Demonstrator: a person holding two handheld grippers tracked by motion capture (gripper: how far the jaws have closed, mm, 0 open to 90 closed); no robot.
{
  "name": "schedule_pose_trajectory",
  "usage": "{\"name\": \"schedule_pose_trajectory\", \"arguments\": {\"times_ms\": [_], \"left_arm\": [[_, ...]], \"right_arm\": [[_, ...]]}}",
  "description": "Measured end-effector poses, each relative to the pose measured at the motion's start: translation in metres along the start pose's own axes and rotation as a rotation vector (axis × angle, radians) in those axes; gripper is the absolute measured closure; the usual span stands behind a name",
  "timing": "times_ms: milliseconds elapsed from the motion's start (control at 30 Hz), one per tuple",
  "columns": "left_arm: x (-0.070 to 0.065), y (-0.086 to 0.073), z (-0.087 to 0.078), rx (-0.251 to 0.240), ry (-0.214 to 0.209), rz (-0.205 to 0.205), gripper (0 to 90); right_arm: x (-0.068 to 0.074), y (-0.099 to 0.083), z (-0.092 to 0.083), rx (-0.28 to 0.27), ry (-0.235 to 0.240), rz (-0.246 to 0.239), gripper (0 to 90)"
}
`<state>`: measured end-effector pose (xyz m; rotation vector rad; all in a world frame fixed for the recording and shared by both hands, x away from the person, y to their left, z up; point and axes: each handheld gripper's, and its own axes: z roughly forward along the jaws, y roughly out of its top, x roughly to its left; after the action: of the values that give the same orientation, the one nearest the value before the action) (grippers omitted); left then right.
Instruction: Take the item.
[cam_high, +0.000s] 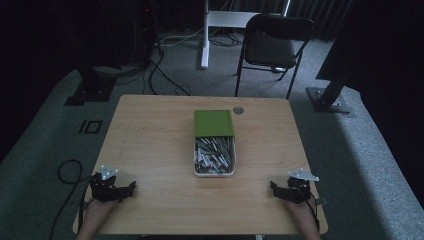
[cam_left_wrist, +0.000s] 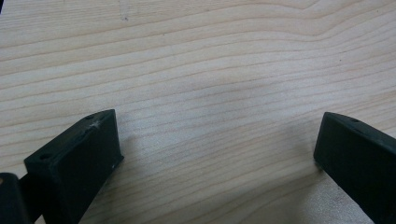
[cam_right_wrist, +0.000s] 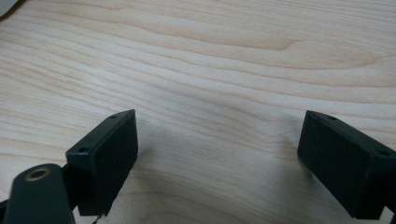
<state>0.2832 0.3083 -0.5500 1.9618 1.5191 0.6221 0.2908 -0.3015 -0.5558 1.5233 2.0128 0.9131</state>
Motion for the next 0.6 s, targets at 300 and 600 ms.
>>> {"name": "schedule_pose_trajectory", "arguments": {"times_ms": [300, 600], "left_arm": [[0.0, 0.0, 0.0, 0.0, 0.0, 0.0, 1.3], [0.0, 0.0, 0.0, 0.0, 0.0, 0.0, 1.3]], "right_arm": [[0.0013, 0.0005, 0.0009, 0.007, -0.012, -0.016, 12.0], [-0.0002, 0.0015, 0.0019, 0.006, -0.017, -0.013, 12.0]]}}
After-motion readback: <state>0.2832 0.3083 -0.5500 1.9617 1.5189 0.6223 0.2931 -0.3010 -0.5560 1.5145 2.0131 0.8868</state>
